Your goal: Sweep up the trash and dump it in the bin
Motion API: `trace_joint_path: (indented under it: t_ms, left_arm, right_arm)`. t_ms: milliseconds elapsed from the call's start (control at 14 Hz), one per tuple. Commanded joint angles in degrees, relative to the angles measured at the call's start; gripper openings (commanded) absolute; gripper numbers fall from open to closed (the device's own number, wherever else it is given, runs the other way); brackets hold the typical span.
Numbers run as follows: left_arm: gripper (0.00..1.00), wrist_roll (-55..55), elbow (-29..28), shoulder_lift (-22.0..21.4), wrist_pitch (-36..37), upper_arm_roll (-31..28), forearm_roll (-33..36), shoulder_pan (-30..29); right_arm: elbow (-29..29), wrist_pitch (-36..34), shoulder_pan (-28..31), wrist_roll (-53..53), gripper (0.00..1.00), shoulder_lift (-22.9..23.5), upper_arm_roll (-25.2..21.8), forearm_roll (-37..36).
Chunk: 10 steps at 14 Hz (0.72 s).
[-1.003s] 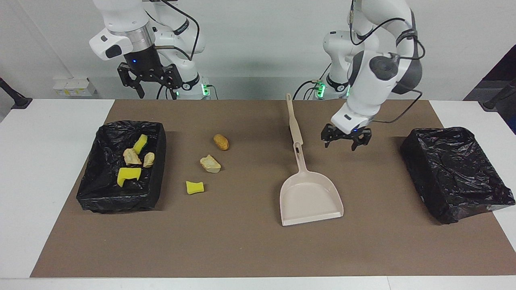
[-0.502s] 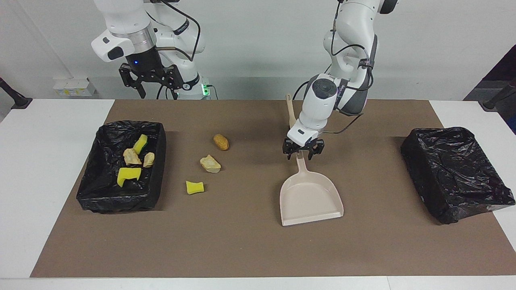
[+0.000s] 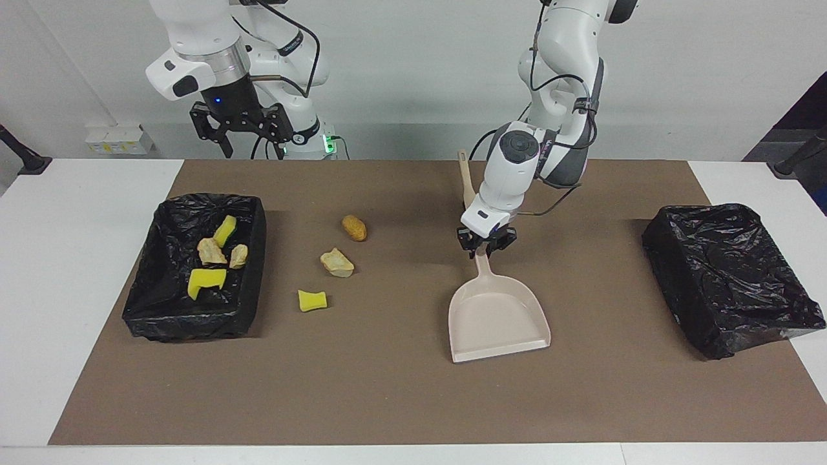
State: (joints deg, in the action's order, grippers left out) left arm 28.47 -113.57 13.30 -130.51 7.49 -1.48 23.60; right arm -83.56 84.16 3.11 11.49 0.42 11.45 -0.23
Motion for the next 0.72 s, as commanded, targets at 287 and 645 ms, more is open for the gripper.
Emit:
trace_joint_path:
  t_ms: [287,645]
  left_arm:
    - [0.0,-3.85,5.09,-0.65,7.86,-1.33,0.43,-3.02]
    - [0.0,-21.48,15.39,1.38,19.24,-1.42,1.13,-11.81]
  right_arm:
    - [-1.25,0.3,0.4,-4.72,1.0,-1.03,0.24,1.73]
    - [-1.17,0.48,0.23,-4.81,1.0,-1.03,0.42,1.73]
